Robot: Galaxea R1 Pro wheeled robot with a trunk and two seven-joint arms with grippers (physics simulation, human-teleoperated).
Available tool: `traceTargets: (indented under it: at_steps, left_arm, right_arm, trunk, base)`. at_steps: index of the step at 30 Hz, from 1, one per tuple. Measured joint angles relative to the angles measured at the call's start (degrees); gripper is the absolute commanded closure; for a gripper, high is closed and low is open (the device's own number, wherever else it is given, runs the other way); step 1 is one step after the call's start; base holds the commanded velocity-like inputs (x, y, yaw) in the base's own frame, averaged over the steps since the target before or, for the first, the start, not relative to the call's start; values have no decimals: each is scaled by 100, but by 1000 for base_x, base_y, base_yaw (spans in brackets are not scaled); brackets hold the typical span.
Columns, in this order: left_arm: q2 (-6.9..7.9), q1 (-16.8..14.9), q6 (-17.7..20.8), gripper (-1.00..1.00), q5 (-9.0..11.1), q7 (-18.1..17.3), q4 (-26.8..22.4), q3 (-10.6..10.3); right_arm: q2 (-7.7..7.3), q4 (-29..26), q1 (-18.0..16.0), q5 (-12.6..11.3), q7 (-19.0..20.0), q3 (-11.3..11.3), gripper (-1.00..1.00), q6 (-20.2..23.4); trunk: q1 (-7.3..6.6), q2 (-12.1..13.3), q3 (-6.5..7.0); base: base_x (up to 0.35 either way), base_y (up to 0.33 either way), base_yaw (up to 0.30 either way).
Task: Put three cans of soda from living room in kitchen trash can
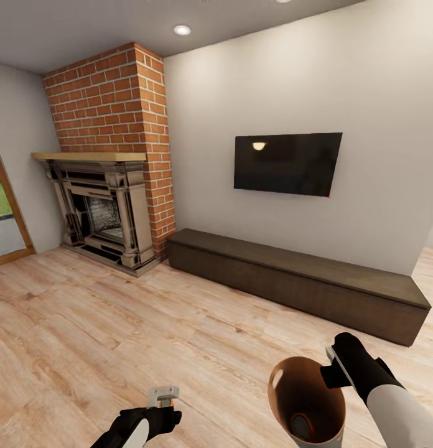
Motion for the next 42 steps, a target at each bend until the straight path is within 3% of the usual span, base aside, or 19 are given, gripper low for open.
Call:
traceTargets:
  at_steps: [8, 11, 16, 17, 18, 20, 21, 22, 26, 27, 31, 36, 42]
  left_arm:
    - [2, 14, -6, -100, -2, -3, 32, 0]
    - [8, 46, -100, -100, -7, -13, 125, 6]
    - [10, 59, -257, -100, -2, -17, 281, 36]
    - [11, 61, -664, -100, -4, -16, 472, 36]
    - [11, 60, -717, -100, -2, -17, 484, 33]
    - [10, 60, -823, -100, 0, -20, 497, 27]
    - [10, 60, -838, -100, 0, -19, 497, 27]
    - [10, 60, -859, -100, 0, -19, 499, 26]
    - [11, 62, -885, -100, 0, -22, 499, 28]
    - [11, 62, -889, -100, 0, -22, 499, 28]
    - [10, 61, -897, -100, 0, -24, 502, 18]
    - [11, 62, -898, -100, 0, -22, 501, 18]
    - [11, 61, -898, -100, 0, -24, 501, 17]
  right_arm:
    - [2, -30, 34, 11, 0, 21, 100, 3]
    - [88, -102, 144, 94, 21, 94, 100, 86]
    - [76, -240, 329, -49, 61, 83, 100, 232]
    - [75, -1111, 896, -122, 150, 89, 100, 187]
    - [81, -1113, 885, -286, 259, 82, 100, 197]
    - [106, -1234, 865, -848, 303, 93, 100, 234]
    - [111, -1234, 871, -978, 314, 104, 100, 235]
    - [117, -1240, 871, -914, 311, 120, 100, 235]
    - [115, -1246, 877, -209, 265, 135, 100, 188]
    - [116, -1247, 876, -229, 268, 140, 100, 190]
    - [122, -1248, 880, -757, 309, 158, 100, 235]
    - [120, -1247, 880, -377, 279, 168, 100, 208]
    - [121, -1241, 880, -604, 304, 169, 100, 234]
  trunk:
    - [0, 0, 0]
    - [0, 0, -1]
    - [0, 0, -1]
    - [0, -1, -1]
    - [0, 0, -1]
    - [0, 0, 2]
    - [0, 0, 0]
    - [0, 0, 0]
    - [0, 0, 0]
    - [0, 0, 0]
    - [0, 0, -3]
    - [0, 0, -13]
    - [0, 0, -14]
  base:
    - [0, 0, 0]
    - [0, 0, 0]
    - [0, 0, 0]
    - [0, 0, 0]
    - [0, 0, 0]
    - [0, 0, 0]
    - [0, 0, 0]
    - [0, 0, 0]
    - [0, 0, 0]
    - [0, 0, 0]
    - [0, 0, -12]
    - [0, 0, -10]
    - [27, 0, -2]
